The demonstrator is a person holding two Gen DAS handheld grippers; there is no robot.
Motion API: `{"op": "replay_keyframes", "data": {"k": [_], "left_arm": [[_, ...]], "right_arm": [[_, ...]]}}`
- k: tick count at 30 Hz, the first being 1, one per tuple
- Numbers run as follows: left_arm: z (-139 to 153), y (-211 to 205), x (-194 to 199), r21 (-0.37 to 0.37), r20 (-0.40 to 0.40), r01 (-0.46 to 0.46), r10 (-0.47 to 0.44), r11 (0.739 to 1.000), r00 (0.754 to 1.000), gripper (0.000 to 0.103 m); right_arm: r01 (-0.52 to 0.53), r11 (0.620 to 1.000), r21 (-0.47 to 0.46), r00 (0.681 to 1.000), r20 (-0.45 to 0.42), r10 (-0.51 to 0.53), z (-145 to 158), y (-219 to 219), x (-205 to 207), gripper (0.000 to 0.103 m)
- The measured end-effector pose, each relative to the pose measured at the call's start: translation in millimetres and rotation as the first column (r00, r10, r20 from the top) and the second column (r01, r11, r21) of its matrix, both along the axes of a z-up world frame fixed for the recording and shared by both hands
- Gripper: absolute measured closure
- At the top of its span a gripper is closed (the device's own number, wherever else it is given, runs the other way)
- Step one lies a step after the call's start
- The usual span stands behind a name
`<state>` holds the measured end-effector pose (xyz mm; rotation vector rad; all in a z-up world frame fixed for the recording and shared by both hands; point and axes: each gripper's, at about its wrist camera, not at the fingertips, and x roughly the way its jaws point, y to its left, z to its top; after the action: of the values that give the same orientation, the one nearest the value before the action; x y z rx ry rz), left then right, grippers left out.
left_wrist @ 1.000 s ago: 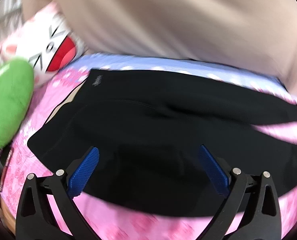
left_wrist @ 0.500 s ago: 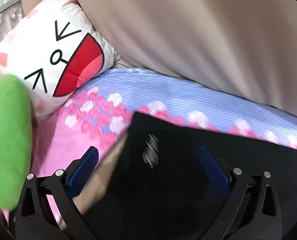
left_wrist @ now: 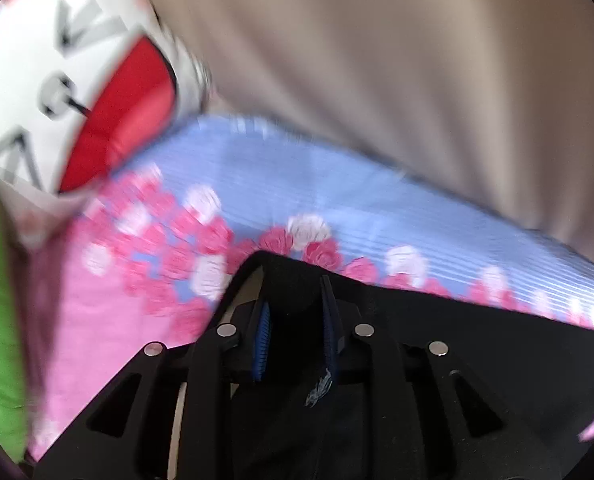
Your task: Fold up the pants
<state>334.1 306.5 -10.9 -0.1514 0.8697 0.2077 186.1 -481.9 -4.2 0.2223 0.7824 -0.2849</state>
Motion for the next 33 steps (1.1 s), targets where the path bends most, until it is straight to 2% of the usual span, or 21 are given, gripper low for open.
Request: {"op": "replay_keyframes", "data": {"k": [3,4,7,9,11,12,14,15,16,17,18,19,21,22,25,27,28,30,31,32,33], "left_arm": [[37.1,2.2,-56.7,-0.030,0.085,0.046,-0.044,0.998,0.995,0.083],[48.8,2.8,-88.7,-0.029,0.106,0.064,-0.061,0.998,0.993,0.083],[55.7,9.7,-148.8,-0.019,0.109,0.076,-0.074,0.997,0.991,0.082],[47.1,12.8,-182.9,-0.031,0.070,0.070,-0.068,0.997,0.995,0.082],[21.5,22.7,-208.1,-0.049,-0.007,0.052,-0.052,0.997,0.999,0.079],[3.7,24.8,-218.5,-0.045,-0.062,0.046,-0.049,0.998,0.997,0.077],[-13.2,26.9,-233.8,-0.038,-0.106,0.022,-0.026,0.999,0.994,0.076],[-19.3,28.6,-240.2,-0.049,-0.115,0.002,-0.008,0.999,0.993,0.075],[-20.0,30.2,-248.1,-0.098,-0.103,-0.016,0.006,0.995,0.995,0.068],[-16.8,30.4,-255.6,-0.161,-0.073,-0.018,0.006,0.987,0.997,0.051],[-9.5,29.5,-263.2,-0.239,-0.031,-0.013,0.006,0.971,0.999,0.027],[-5.6,30.2,-267.8,-0.286,-0.001,-0.010,0.011,0.958,1.000,0.015],[0.3,25.4,-270.1,-0.362,0.038,-0.020,0.036,0.932,0.999,0.010],[-0.4,23.2,-264.6,-0.404,0.034,-0.026,0.044,0.914,0.998,0.010],[-14.7,17.7,-240.4,-0.455,-0.011,-0.093,0.099,0.886,0.995,0.010],[-28.0,17.7,-225.7,-0.502,-0.047,-0.122,0.114,0.856,0.992,0.012],[-36.7,18.2,-215.3,-0.527,-0.082,-0.146,0.121,0.837,0.989,0.021],[-50.4,21.0,-200.1,-0.545,-0.151,-0.203,0.142,0.813,0.978,0.047],[-51.3,23.0,-199.9,-0.544,-0.166,-0.216,0.148,0.811,0.975,0.082],[-49.1,26.5,-200.7,-0.547,-0.169,-0.221,0.152,0.807,0.974,0.096],[-40.1,33.2,-206.9,-0.572,-0.149,-0.218,0.161,0.791,0.976,0.096]], "right_arm": [[-0.035,0.999,-0.033,0.997,0.065,0.037,36.1,11.8,-50.0,0.092],[-0.044,0.998,-0.049,0.995,0.082,0.048,46.7,22.3,-72.6,0.092],[-0.059,0.993,-0.101,0.994,0.089,0.068,56.2,46.0,-134.0,0.092],[-0.052,0.992,-0.114,0.996,0.064,0.060,49.0,47.3,-165.7,0.091],[-0.033,0.995,-0.096,0.999,-0.004,0.033,27.5,43.3,-196.5,0.091],[-0.025,0.996,-0.089,0.999,-0.034,0.022,19.9,37.5,-211.6,0.089],[0.004,0.997,-0.076,0.991,-0.130,-0.013,-7.9,36.9,-229.1,0.082],[0.016,0.997,-0.079,0.988,-0.149,-0.027,-15.0,35.1,-237.0,0.074],[0.035,0.996,-0.087,0.986,-0.160,-0.048,-20.8,32.9,-242.5,0.070],[0.062,0.994,-0.089,0.987,-0.141,-0.074,-19.7,33.2,-251.7,0.067],[0.089,0.993,-0.080,0.990,-0.105,-0.097,-13.8,33.9,-261.5,0.061],[0.112,0.992,-0.065,0.992,-0.057,-0.116,-6.0,35.0,-271.5,0.058],[0.138,0.989,-0.046,0.990,0.005,-0.137,7.5,35.8,-288.4,0.054],[0.149,0.988,-0.039,0.989,0.030,-0.148,10.2,32.4,-293.5,0.052],[0.167,0.986,-0.003,0.983,0.073,-0.166,22.4,34.2,-308.9,0.051],[0.157,0.987,0.025,0.983,0.097,-0.159,23.0,38.3,-317.9,0.050],[0.156,0.987,0.029,0.983,0.094,-0.158,22.6,42.2,-320.6,0.050],[0.141,0.989,0.038,0.986,0.081,-0.143,21.4,49.4,-322.2,0.050],[0.140,0.989,0.038,0.987,0.078,-0.143,20.4,52.8,-325.5,0.050],[0.140,0.989,0.045,0.987,0.077,-0.144,18.9,55.9,-327.1,0.050],[0.139,0.988,0.059,0.986,0.078,-0.144,17.9,58.1,-329.6,0.050]]}}
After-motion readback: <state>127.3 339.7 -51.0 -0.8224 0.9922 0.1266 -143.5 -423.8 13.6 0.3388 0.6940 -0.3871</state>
